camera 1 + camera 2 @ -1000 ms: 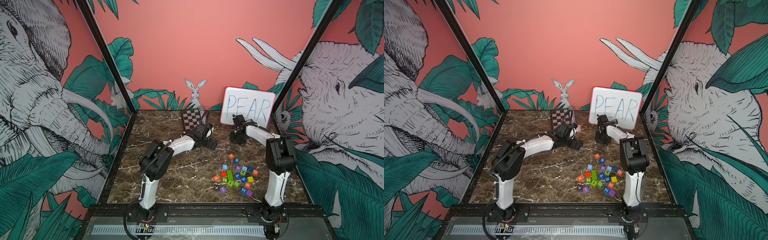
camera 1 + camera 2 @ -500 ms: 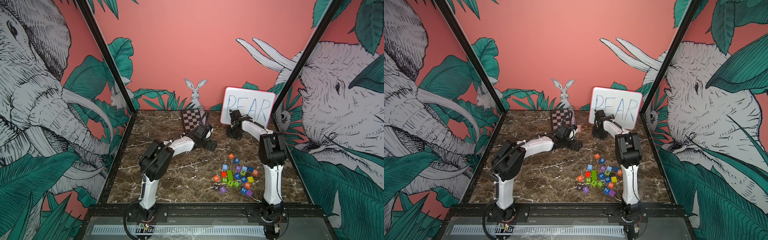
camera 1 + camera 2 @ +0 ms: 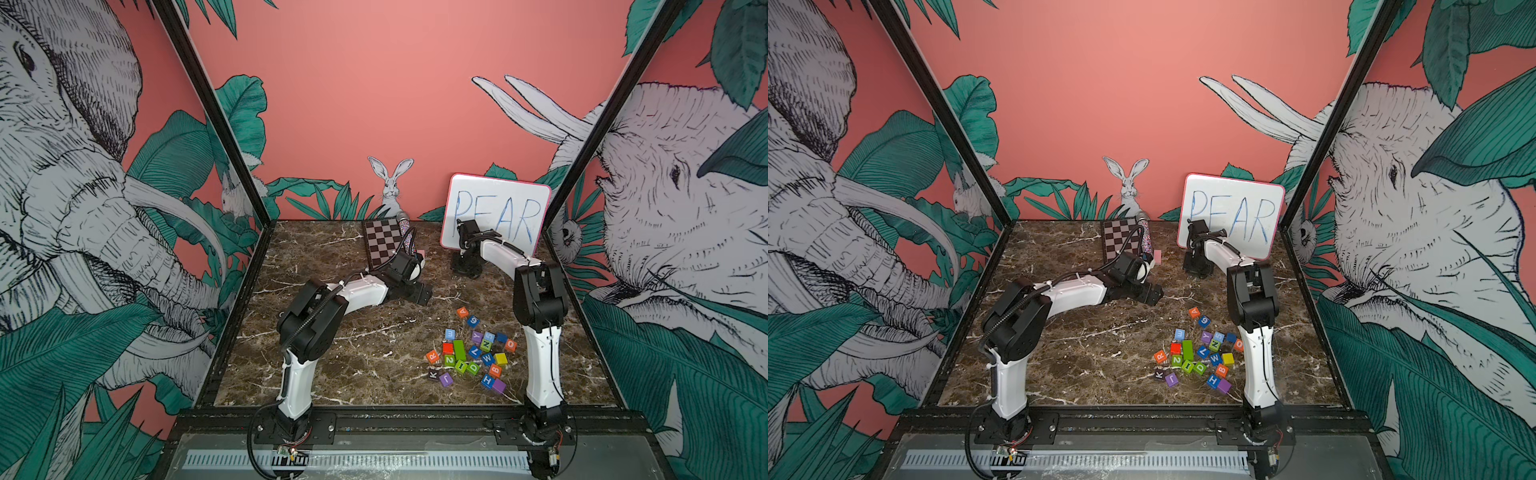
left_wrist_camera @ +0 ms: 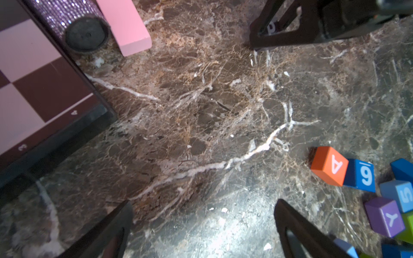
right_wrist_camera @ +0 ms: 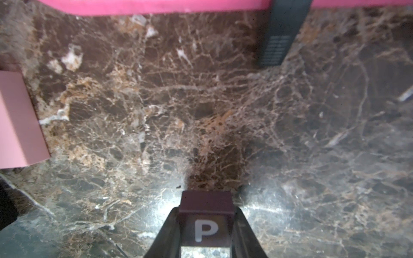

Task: Spell the uppercase word “pear” with letter blocks
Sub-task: Place the letter block at the center of the board.

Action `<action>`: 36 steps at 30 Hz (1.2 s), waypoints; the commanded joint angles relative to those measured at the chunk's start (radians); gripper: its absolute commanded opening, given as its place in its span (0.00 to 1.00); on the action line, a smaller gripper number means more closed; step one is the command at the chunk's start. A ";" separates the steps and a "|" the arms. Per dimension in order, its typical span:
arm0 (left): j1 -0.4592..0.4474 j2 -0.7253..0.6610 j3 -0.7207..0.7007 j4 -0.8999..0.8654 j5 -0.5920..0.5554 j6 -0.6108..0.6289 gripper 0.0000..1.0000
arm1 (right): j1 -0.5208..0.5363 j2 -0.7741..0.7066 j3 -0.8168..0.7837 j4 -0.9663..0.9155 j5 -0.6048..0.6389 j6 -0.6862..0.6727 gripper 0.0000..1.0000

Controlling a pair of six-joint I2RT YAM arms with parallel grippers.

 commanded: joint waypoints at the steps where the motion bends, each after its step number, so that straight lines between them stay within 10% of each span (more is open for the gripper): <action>1: 0.004 -0.066 -0.025 0.019 -0.004 -0.007 0.99 | -0.001 0.025 0.023 -0.024 0.020 -0.002 0.32; 36: 0.004 -0.103 -0.071 0.037 -0.008 -0.020 0.99 | 0.025 0.019 0.066 -0.091 0.051 -0.030 0.45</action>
